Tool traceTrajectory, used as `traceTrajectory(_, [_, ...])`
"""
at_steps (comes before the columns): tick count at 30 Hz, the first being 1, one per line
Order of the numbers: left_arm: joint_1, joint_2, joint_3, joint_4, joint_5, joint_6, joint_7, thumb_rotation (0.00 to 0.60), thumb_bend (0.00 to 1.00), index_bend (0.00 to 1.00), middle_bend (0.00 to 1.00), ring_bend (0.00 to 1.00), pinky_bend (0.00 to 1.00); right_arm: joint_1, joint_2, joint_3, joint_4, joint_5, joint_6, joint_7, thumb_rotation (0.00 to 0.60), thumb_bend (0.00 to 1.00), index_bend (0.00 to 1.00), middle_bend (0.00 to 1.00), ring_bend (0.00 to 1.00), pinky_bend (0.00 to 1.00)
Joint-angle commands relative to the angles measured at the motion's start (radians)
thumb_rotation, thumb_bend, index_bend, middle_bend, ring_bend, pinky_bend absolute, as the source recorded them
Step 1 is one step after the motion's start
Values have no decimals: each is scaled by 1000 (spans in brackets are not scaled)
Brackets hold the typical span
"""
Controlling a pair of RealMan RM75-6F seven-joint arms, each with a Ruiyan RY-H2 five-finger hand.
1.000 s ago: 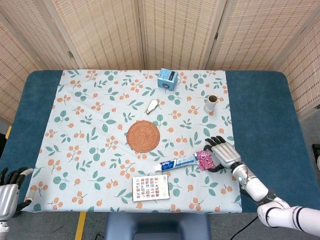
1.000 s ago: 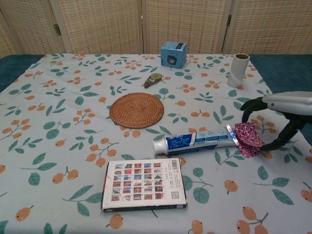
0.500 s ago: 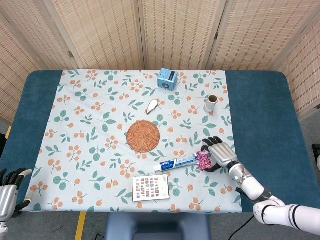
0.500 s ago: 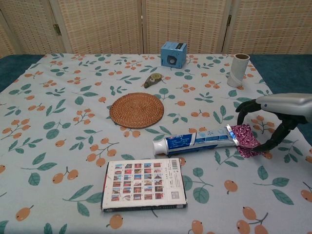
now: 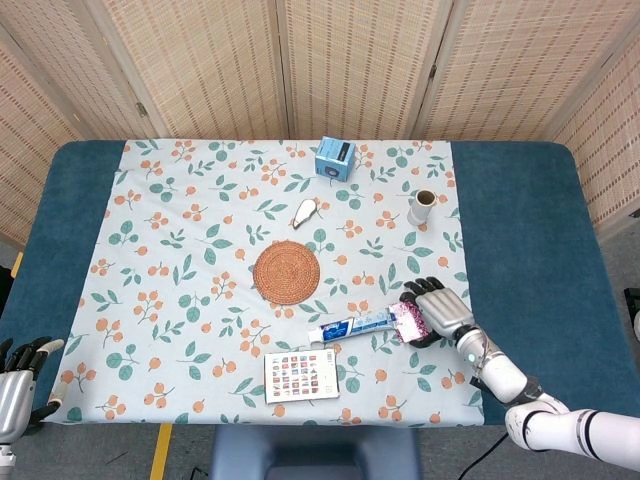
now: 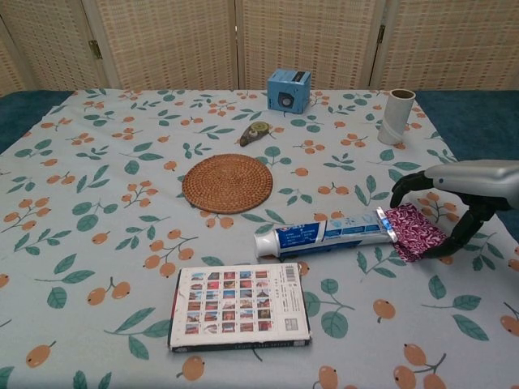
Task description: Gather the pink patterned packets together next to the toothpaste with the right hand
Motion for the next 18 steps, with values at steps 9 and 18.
traceTrajectory(9, [2,0,0,2,-1,0,-4,600,427,242,198,202,0,0,-5,-7,-1,6,16,-29,468,219,155,101,0,0])
traceTrajectory(18, [0,0,-2,0,6,5,-5,600,427,243,198,202,0,-68,75,1,-97,-58,151,12,468,220,148,101,0,0])
